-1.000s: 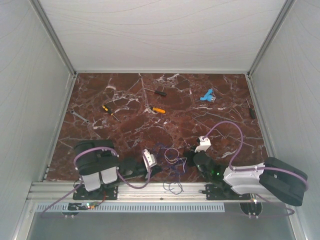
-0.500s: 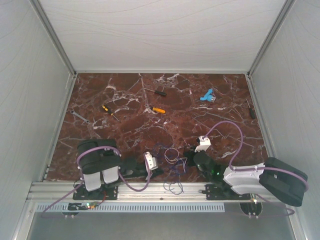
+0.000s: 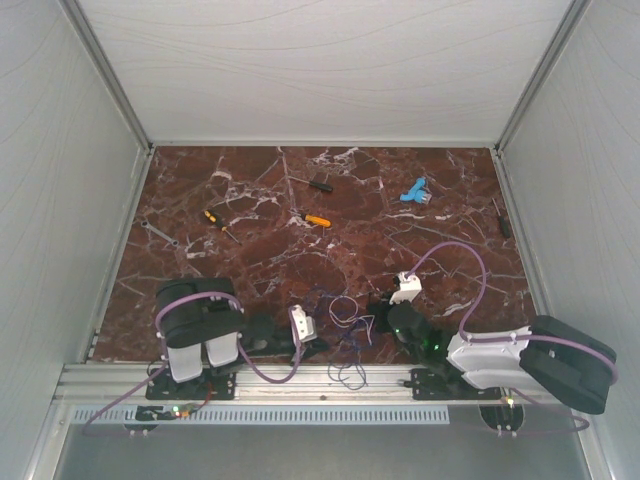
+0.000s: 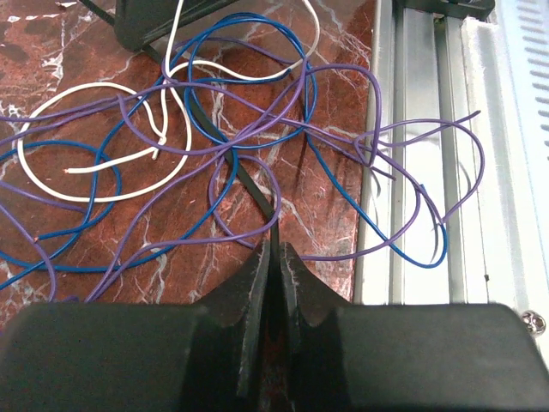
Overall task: Zip-tie the wires
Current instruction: Tie the cable at the center of the board.
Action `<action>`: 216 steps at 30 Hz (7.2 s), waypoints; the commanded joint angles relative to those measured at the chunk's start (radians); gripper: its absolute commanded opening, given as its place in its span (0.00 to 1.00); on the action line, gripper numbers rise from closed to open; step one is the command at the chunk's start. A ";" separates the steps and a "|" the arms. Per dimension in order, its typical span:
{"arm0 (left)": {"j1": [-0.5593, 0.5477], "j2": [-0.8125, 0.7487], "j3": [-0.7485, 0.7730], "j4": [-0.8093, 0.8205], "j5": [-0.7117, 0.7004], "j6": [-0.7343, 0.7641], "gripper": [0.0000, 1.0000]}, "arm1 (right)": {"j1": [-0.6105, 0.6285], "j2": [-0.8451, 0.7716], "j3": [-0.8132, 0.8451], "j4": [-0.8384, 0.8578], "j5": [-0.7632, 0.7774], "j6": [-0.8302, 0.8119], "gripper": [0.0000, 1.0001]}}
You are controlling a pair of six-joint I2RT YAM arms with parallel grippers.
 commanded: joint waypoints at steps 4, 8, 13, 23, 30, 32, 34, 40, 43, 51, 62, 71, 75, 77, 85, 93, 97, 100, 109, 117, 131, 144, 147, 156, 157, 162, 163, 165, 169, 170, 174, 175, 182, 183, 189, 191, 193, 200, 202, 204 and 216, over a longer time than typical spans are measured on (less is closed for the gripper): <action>-0.005 0.017 0.037 0.242 0.038 0.001 0.08 | -0.007 -0.004 0.000 -0.001 -0.002 -0.004 0.00; -0.005 -0.003 0.043 0.242 0.041 0.005 0.06 | -0.006 -0.006 0.001 0.000 -0.006 -0.002 0.00; -0.004 -0.007 0.051 0.242 0.043 0.005 0.00 | -0.006 -0.007 0.002 0.001 -0.007 -0.004 0.00; -0.005 -0.089 0.024 0.242 0.041 -0.004 0.00 | -0.006 -0.015 0.005 0.006 -0.012 -0.024 0.00; -0.002 -0.150 0.004 0.188 0.055 -0.005 0.00 | -0.008 -0.100 0.013 0.055 -0.030 -0.198 0.00; -0.002 -0.170 0.020 0.119 0.056 -0.005 0.00 | -0.014 -0.131 0.019 0.066 -0.045 -0.259 0.00; -0.001 -0.200 0.043 0.029 0.044 0.003 0.00 | -0.024 -0.153 0.024 0.080 -0.075 -0.310 0.00; 0.010 -0.392 0.200 -0.519 0.026 0.106 0.00 | -0.043 -0.171 0.016 0.130 -0.171 -0.402 0.00; 0.027 -0.430 0.258 -0.672 0.042 0.153 0.00 | -0.053 -0.153 0.003 0.197 -0.189 -0.448 0.00; 0.098 -0.385 0.431 -0.945 0.036 0.219 0.00 | -0.185 0.083 0.073 0.420 -0.367 -0.529 0.00; 0.236 -0.374 0.594 -1.240 -0.054 0.338 0.00 | -0.247 0.462 0.309 0.616 -0.543 -0.566 0.00; 0.329 -0.290 0.693 -1.284 -0.109 0.417 0.00 | -0.382 0.720 0.420 0.782 -0.755 -0.542 0.00; 0.335 -0.273 0.713 -1.307 -0.081 0.432 0.00 | -0.426 0.758 0.450 0.713 -0.826 -0.552 0.00; 0.335 -0.268 0.715 -1.314 -0.042 0.419 0.00 | -0.433 0.777 0.456 0.706 -0.836 -0.559 0.00; 0.312 -0.307 0.665 -1.283 0.052 0.340 0.03 | -0.460 0.863 0.474 0.735 -0.812 -0.527 0.00; 0.255 -0.370 0.607 -1.288 0.029 0.276 0.31 | -0.470 0.874 0.468 0.707 -0.793 -0.523 0.00; 0.248 -0.455 0.576 -1.299 0.023 0.224 0.65 | -0.471 0.886 0.465 0.724 -0.798 -0.514 0.00; 0.248 -0.573 0.522 -1.292 -0.022 0.180 0.85 | -0.476 0.893 0.465 0.731 -0.808 -0.508 0.00; 0.254 -0.800 0.136 -0.875 -0.058 0.154 0.76 | -0.484 0.917 0.483 0.745 -0.873 -0.487 0.00; 0.266 -0.578 0.006 -0.474 0.025 0.136 0.66 | -0.487 0.924 0.529 0.666 -0.949 -0.483 0.00; 0.305 0.003 0.021 0.243 0.141 0.185 0.56 | -0.493 0.929 0.526 0.665 -0.960 -0.478 0.00; 0.306 0.028 0.103 0.244 0.199 0.288 0.42 | -0.494 0.946 0.540 0.664 -0.963 -0.464 0.00; 0.305 0.020 0.117 0.244 0.199 0.292 0.42 | -0.494 0.945 0.540 0.664 -0.962 -0.465 0.00; 0.303 0.059 0.163 0.244 0.231 0.304 0.34 | -0.496 0.946 0.536 0.664 -0.963 -0.447 0.00; 0.303 0.062 0.168 0.244 0.231 0.304 0.29 | -0.496 0.946 0.534 0.667 -0.964 -0.444 0.00; 0.302 0.070 0.186 0.244 0.250 0.305 0.26 | -0.495 0.957 0.520 0.703 -0.965 -0.401 0.00; 0.303 0.074 0.190 0.244 0.256 0.303 0.26 | -0.495 0.961 0.515 0.715 -0.964 -0.387 0.00; 0.301 0.083 0.202 0.244 0.264 0.292 0.26 | -0.496 0.970 0.506 0.737 -0.950 -0.358 0.00; 0.292 0.097 0.227 0.244 0.272 0.283 0.29 | -0.496 0.970 0.479 0.774 -0.899 -0.323 0.00; 0.289 0.102 0.234 0.244 0.270 0.282 0.30 | -0.494 0.969 0.475 0.776 -0.878 -0.312 0.00; 0.283 0.125 0.258 0.244 0.261 0.273 0.29 | -0.490 0.970 0.463 0.793 -0.844 -0.281 0.00; 0.282 0.130 0.262 0.244 0.258 0.271 0.29 | -0.489 0.971 0.461 0.795 -0.838 -0.277 0.00; 0.274 0.143 0.282 0.244 0.265 0.263 0.30 | -0.478 0.973 0.465 0.786 -0.806 -0.255 0.00; 0.272 0.145 0.282 0.244 0.264 0.263 0.31 | -0.478 0.973 0.467 0.781 -0.803 -0.251 0.00; 0.256 0.157 0.290 0.244 0.248 0.264 0.35 | -0.480 0.971 0.477 0.750 -0.795 -0.235 0.00; 0.250 0.160 0.294 0.244 0.245 0.265 0.35 | -0.479 0.971 0.480 0.745 -0.795 -0.231 0.00; 0.245 0.161 0.297 0.244 0.239 0.266 0.33 | -0.481 0.971 0.480 0.743 -0.797 -0.230 0.00; 0.242 0.161 0.305 0.244 0.237 0.264 0.10 | -0.480 0.970 0.482 0.743 -0.806 -0.223 0.00; 0.242 0.160 0.306 0.244 0.234 0.263 0.10 | -0.480 0.968 0.482 0.749 -0.810 -0.220 0.00; 0.242 0.160 0.306 0.244 0.232 0.267 0.10 | -0.480 0.966 0.480 0.757 -0.815 -0.218 0.00; 0.360 0.088 0.261 0.242 0.353 0.040 0.00 | -0.479 0.901 0.430 0.868 -0.873 -0.323 0.00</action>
